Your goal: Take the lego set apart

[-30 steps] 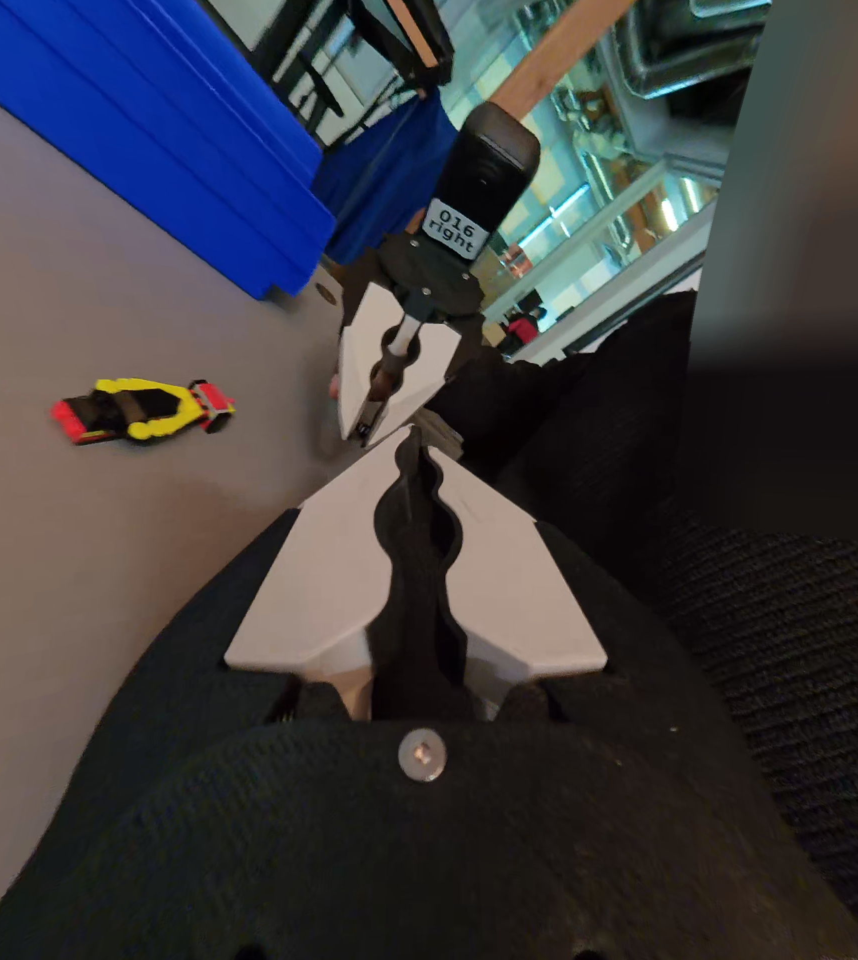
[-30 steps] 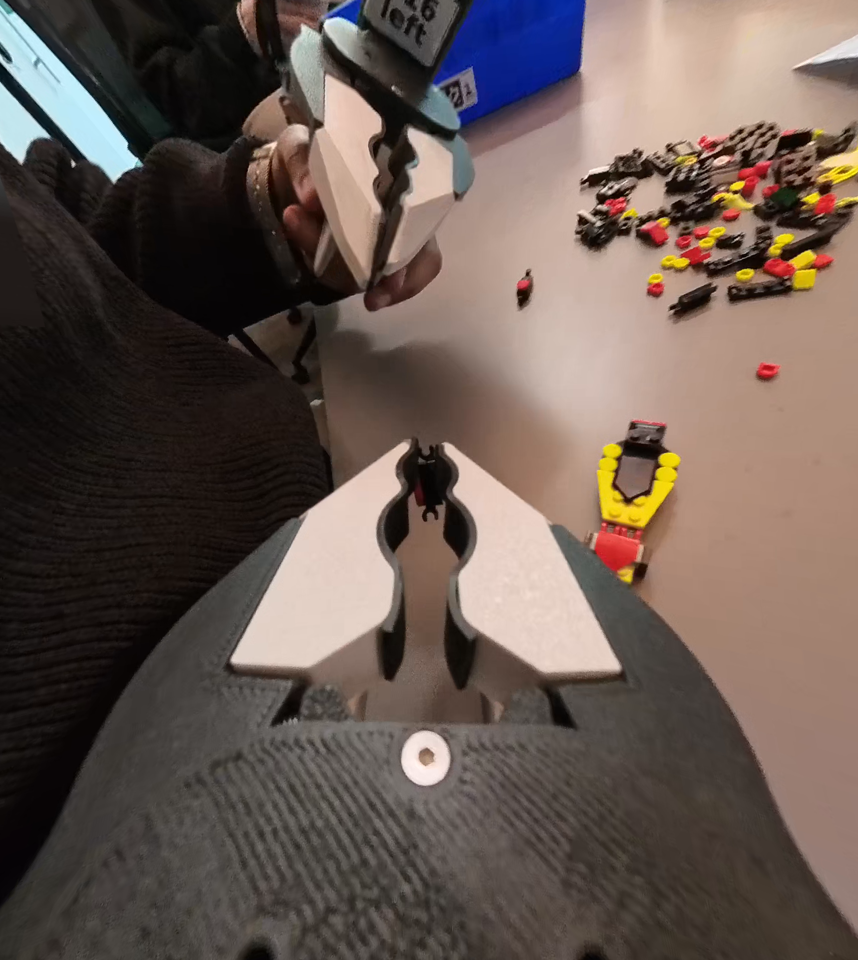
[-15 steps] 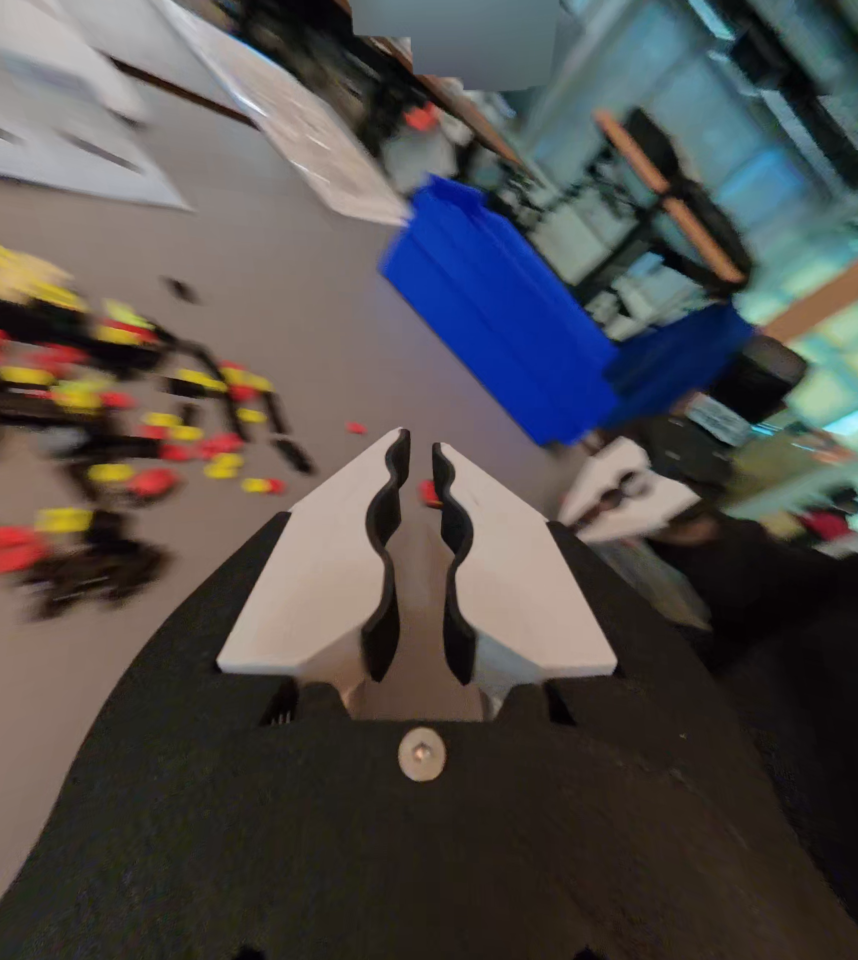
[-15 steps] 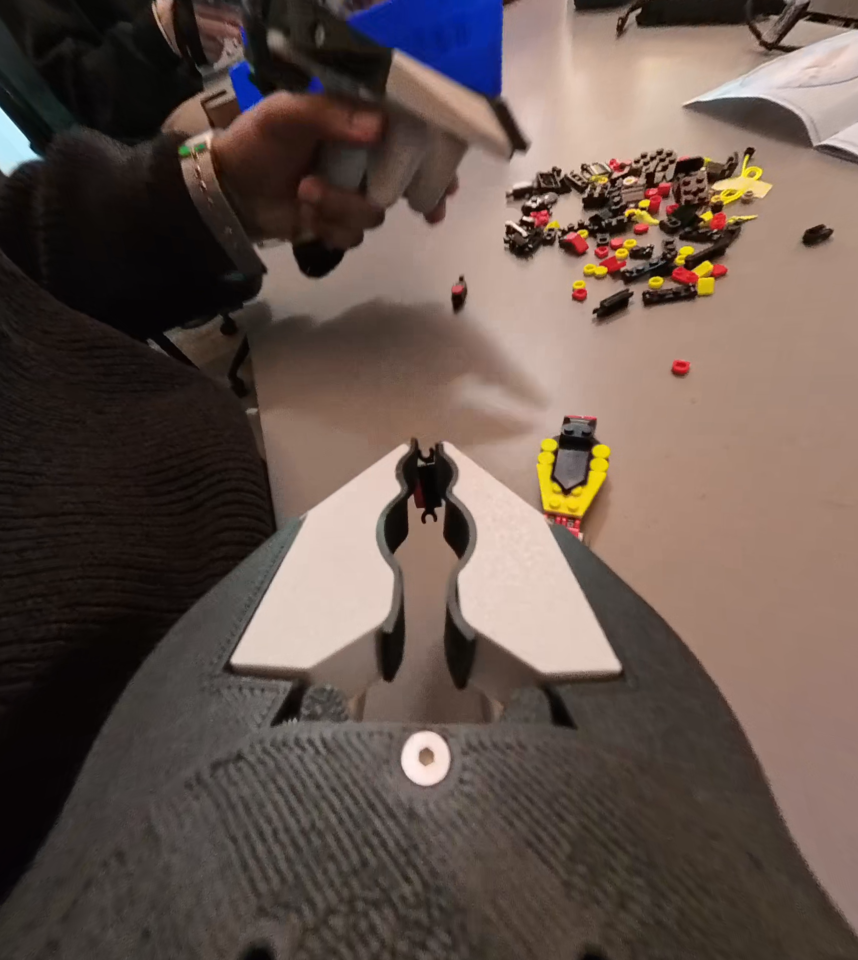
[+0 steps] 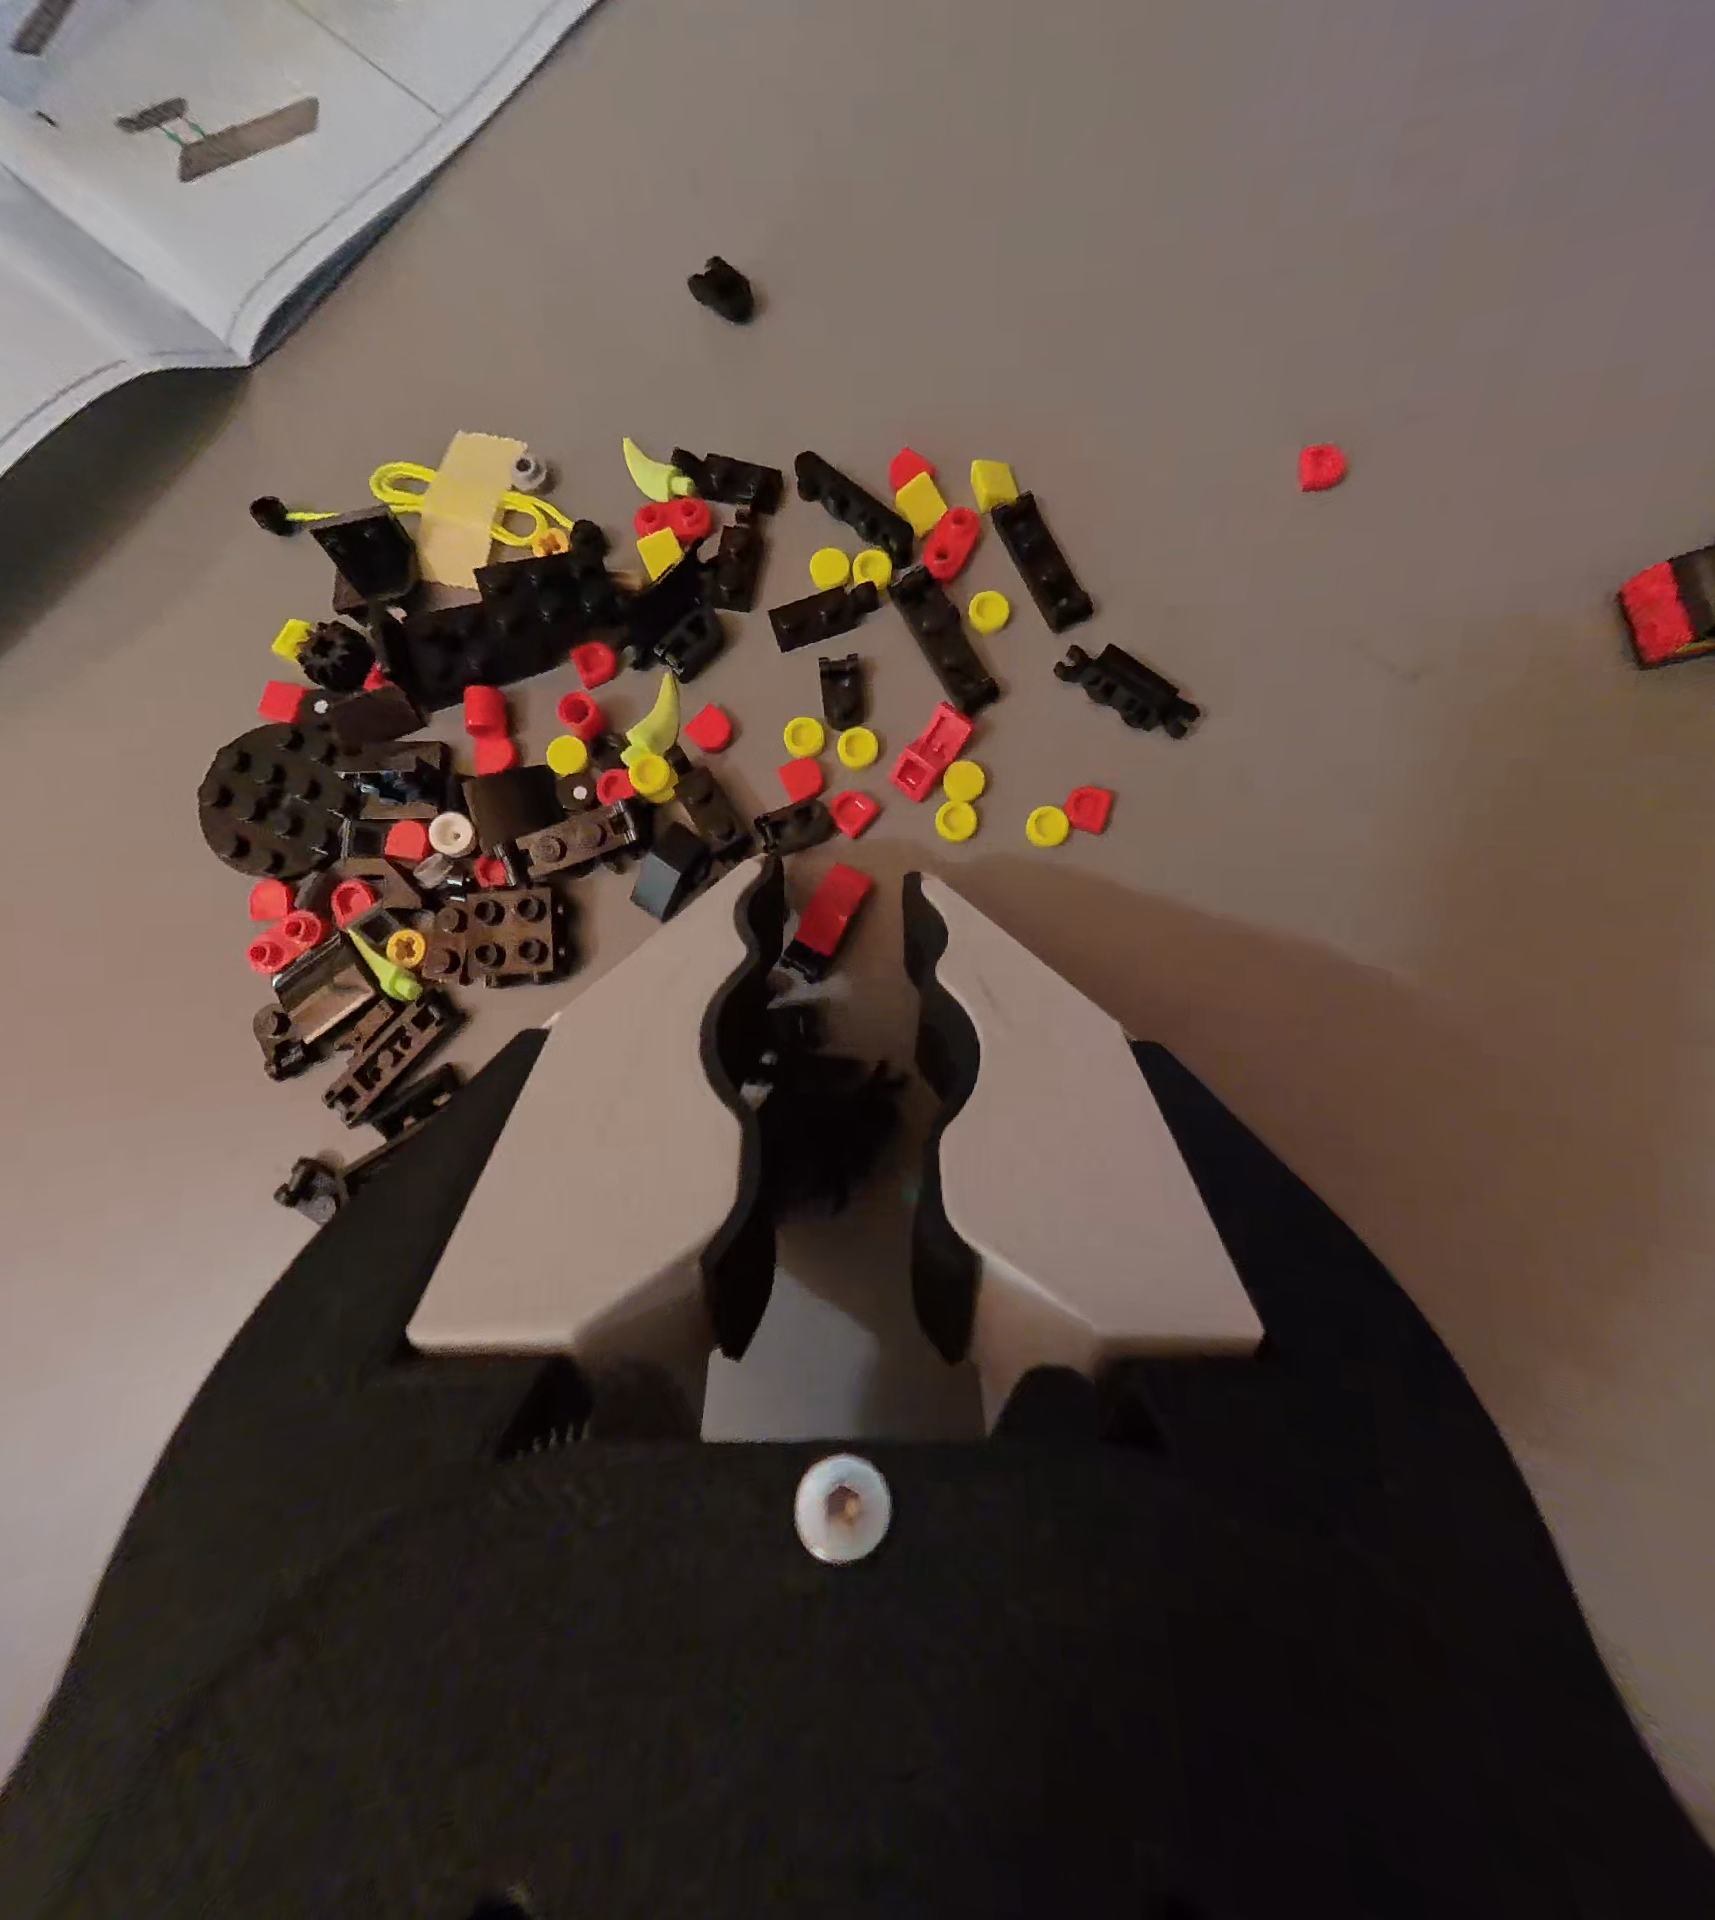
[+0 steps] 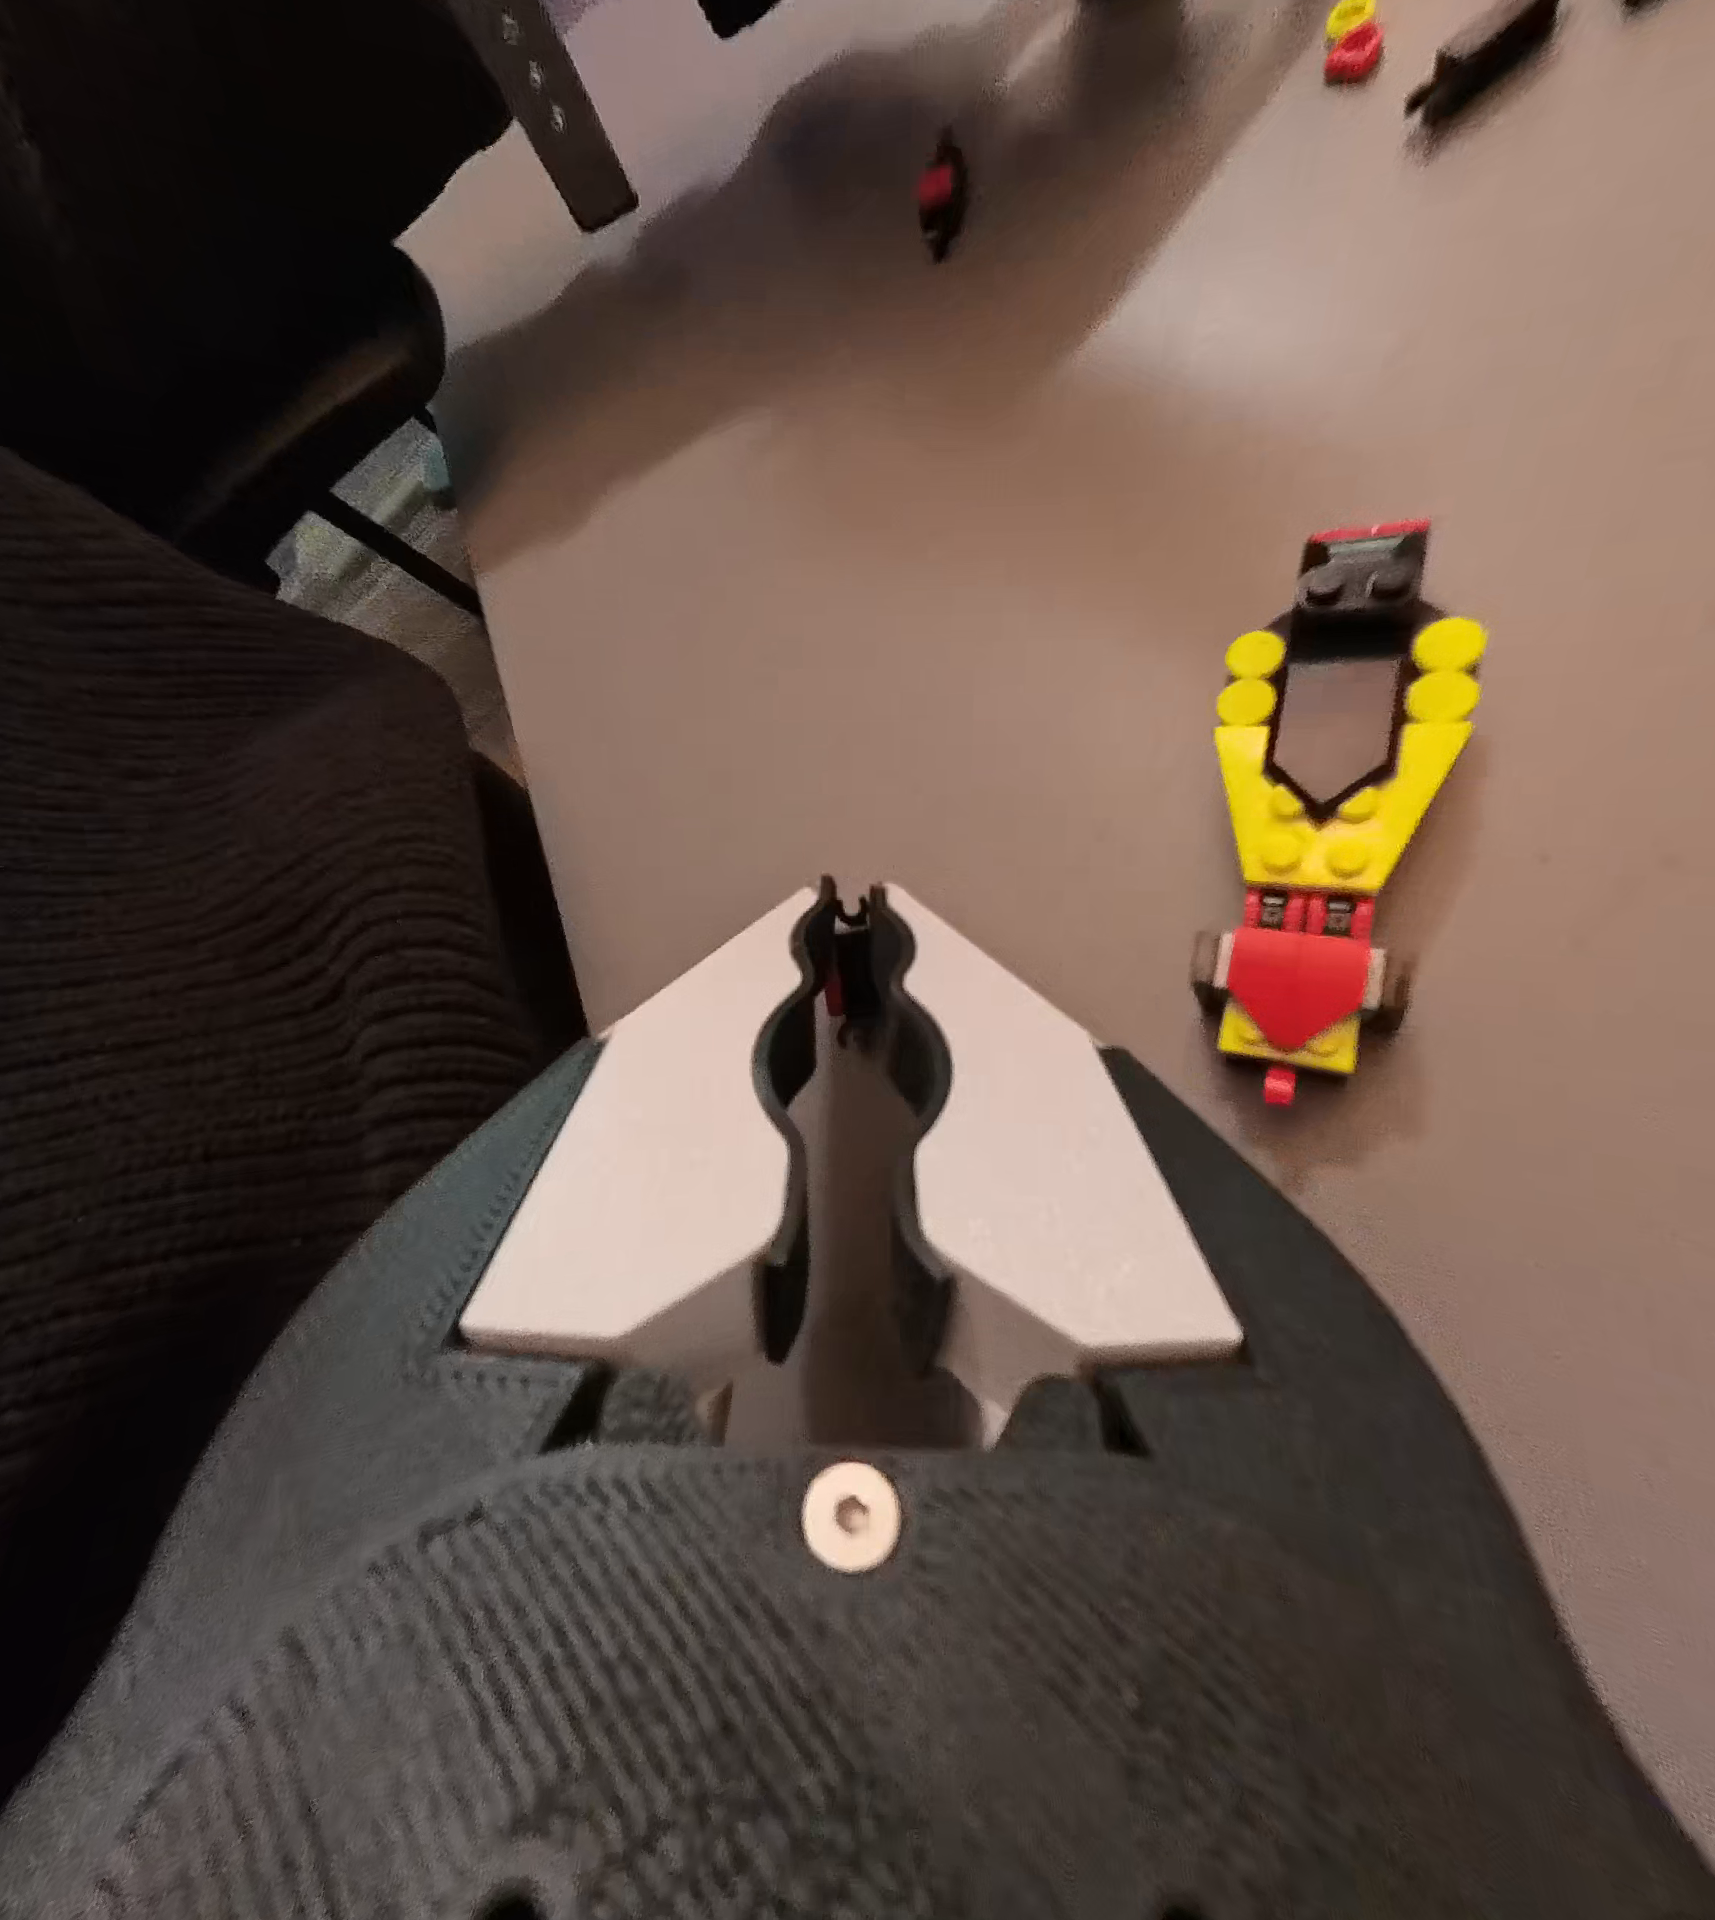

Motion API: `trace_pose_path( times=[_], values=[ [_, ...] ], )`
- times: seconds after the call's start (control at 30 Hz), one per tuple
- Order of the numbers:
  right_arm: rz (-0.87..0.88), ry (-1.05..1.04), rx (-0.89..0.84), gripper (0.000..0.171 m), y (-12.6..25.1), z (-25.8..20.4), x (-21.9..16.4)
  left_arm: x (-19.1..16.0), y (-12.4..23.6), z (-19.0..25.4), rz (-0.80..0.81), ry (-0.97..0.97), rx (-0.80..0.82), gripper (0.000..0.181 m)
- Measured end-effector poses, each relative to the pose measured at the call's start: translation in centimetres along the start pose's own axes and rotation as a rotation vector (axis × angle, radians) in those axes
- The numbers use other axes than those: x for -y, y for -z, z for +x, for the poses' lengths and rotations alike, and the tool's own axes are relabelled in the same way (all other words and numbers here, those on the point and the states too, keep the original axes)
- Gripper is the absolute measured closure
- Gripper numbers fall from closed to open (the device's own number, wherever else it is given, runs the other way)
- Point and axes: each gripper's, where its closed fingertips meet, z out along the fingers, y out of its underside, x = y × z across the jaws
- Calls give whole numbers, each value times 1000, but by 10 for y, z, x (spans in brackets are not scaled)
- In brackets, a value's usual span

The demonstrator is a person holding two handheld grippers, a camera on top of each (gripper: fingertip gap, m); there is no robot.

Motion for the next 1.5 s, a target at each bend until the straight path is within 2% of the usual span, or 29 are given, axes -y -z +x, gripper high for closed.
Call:
trace_pose_path(
  times=[0.03, 0.07, 0.13, 0.23, 0.37, 0.43, 0.5, 0.7, 0.8, 0.93, 1.13, 1.3, 1.43, 1.5],
  values=[
    [-3, -9, 4, 165, 0, 1, 0, 2, 0, -1, 1, 13, 2, 164],
    [6, -7, -1, 157, 0, 2, 2, 1, -1, -2, -6, 31, 6, 172],
    [57, 11, -23, 136, 6, 4, 12, -1, 2, 1, -16, 43, -2, 177],
    [179, 46, -54, 128, 20, 5, 34, 9, 14, 7, 62, 97, -31, 181],
    [348, 68, -75, 125, 41, 4, 60, 57, 53, 35, 358, 419, -332, 181],
    [387, 64, -70, 125, 47, 2, 65, 69, 66, 33, 436, 485, -361, 181],
    [379, 57, -58, 126, 46, 0, 63, 61, 61, 24, 397, 445, -283, 181],
    [366, 58, -32, 127, 44, -5, 61, 5, 19, -3, 60, 94, 96, 169],
    [370, 58, -25, 127, 45, -7, 60, -1, 12, -5, 7, 11, 157, 161],
    [371, 47, -20, 127, 46, -5, 60, -4, 5, 7, -18, 22, 77, 157],
    [368, 41, -17, 128, 44, -5, 60, -5, 5, 14, 6, 49, 11, 163],
    [362, 36, -14, 128, 42, -4, 59, 2, 3, 15, 26, 9, 3, 155],
    [355, 35, -11, 128, 40, -4, 58, 1, -2, 15, -6, 75, -14, 171],
    [353, 39, -14, 129, 40, -4, 58, 2, 1, 16, 4, 97, -26, 173]
  ],
)
